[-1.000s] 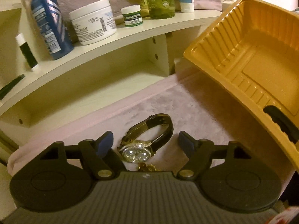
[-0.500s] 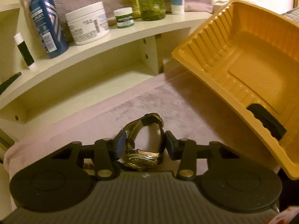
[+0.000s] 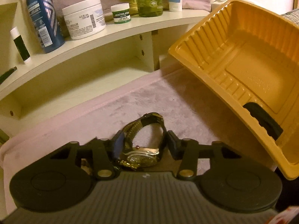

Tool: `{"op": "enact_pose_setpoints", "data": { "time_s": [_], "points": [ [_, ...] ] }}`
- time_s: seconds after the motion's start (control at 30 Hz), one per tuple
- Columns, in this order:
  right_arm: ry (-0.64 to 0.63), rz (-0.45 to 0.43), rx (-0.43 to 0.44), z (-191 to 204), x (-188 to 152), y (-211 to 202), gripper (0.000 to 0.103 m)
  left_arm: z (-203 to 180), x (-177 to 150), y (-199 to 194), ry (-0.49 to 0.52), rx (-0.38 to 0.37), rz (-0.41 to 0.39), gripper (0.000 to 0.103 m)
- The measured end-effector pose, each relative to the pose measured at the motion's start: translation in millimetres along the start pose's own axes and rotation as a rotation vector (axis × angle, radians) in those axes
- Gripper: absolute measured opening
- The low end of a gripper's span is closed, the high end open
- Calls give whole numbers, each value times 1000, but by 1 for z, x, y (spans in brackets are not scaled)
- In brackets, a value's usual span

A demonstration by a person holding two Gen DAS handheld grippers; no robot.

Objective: Organize jewelry
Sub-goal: 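Carry the wristwatch into the orange tray and open the left tool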

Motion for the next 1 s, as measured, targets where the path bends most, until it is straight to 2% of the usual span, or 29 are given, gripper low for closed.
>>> {"op": "enact_pose_setpoints", "data": {
  "time_s": [0.3,0.4,0.57,0.77,1.0],
  "points": [
    [1,-3,-1,0,0,-1,6,-11,22,-24,-17,3,-87,41],
    [2,-5,0,0,1,-1,6,-22,36,-33,-26,-28,-119,41],
    [7,-7,1,1,1,-2,6,-53,55,-43,-62,-128,-158,40],
    [16,-8,0,1,2,-4,6,-102,57,-39,-80,-243,-149,41],
    [19,-7,-3,2,1,-5,6,-131,51,-35,-76,-293,-132,41]
  ]
}}
Point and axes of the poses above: each gripper's, at about its wrist camera, not at the fingertips, and y roughly the way its jaws point, z to its left, x to its top, the point moved 8 cm from there along y, roughly the way its jaws point, and after that the axes turned 14 degrees about -z, right-handed, at the moved point
